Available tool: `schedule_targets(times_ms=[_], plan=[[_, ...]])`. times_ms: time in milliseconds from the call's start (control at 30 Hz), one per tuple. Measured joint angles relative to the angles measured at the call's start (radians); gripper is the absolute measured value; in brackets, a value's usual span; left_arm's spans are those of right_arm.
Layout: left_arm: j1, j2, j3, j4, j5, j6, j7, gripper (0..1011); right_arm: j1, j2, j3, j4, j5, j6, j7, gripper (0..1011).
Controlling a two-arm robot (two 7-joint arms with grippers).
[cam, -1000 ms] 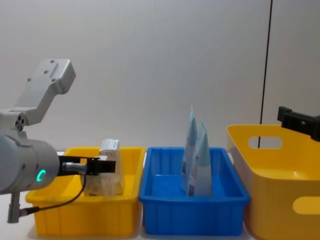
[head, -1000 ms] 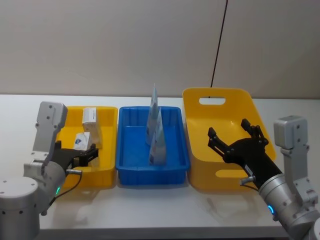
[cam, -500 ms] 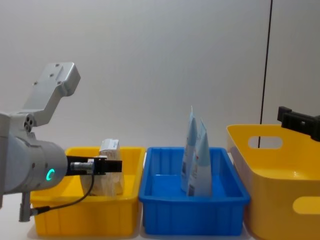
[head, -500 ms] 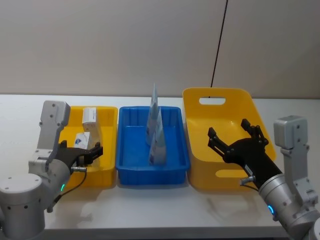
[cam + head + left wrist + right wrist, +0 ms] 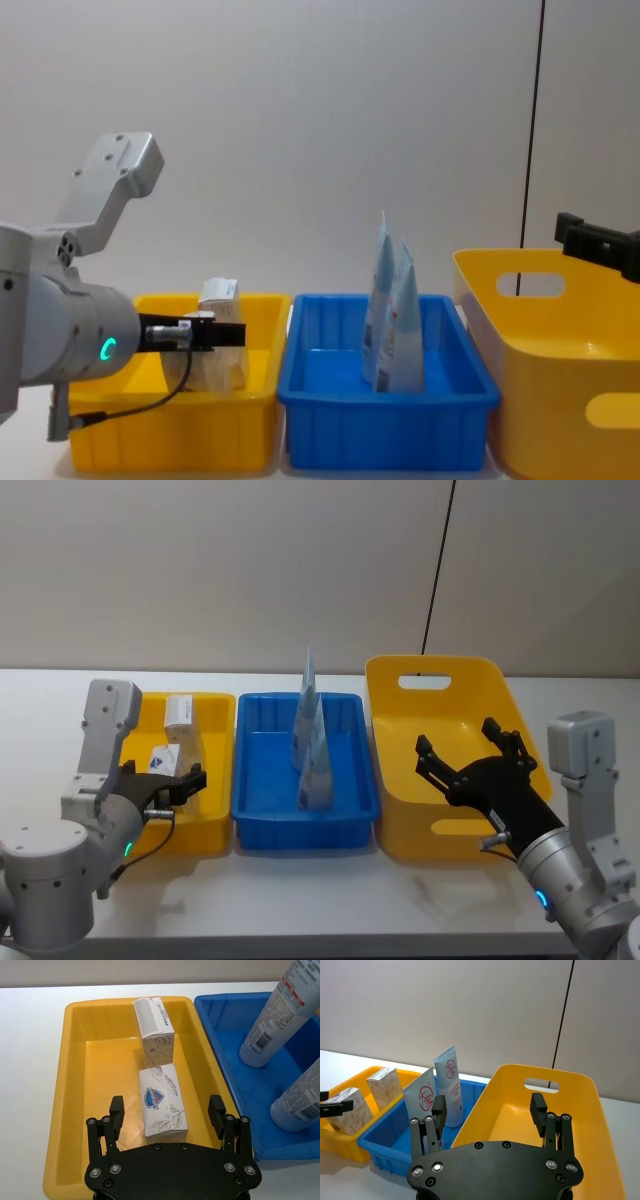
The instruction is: Bimanual collaborative sorting of washing and personal care products
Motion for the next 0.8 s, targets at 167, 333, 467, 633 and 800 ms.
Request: schedule_targets(times_ms=[167, 333, 467, 633, 800], plan=[[-0.007, -0.003, -0.003, 0.015, 0.001, -0.001, -0.007, 1001, 0.000, 0.000, 0.000, 0.000, 0.000, 0.000, 0.000, 1003], [-0.011, -0.006, -0.006, 0.027, 0.000, -0.001, -0.017, 1001, 0.000, 0.000, 0.000, 0.000, 0.000, 0.000, 0.000, 1003], [-0.012, -0.007, -0.008, 0.033, 0.000, -0.001, -0.023, 1001, 0.000, 0.000, 0.000, 0.000, 0.000, 0.000, 0.000, 1003], [-0.014, -0.008, -0.009, 0.038, -0.001, 0.000, -0.029, 926, 0.000, 0.000, 0.000, 0.000, 0.000, 0.000, 0.000, 1003], [-0.015, -0.009, -0.010, 0.042, -0.001, 0.002, -0.033, 788, 0.000, 0.000, 0.000, 0.000, 0.000, 0.000, 0.000, 1003]])
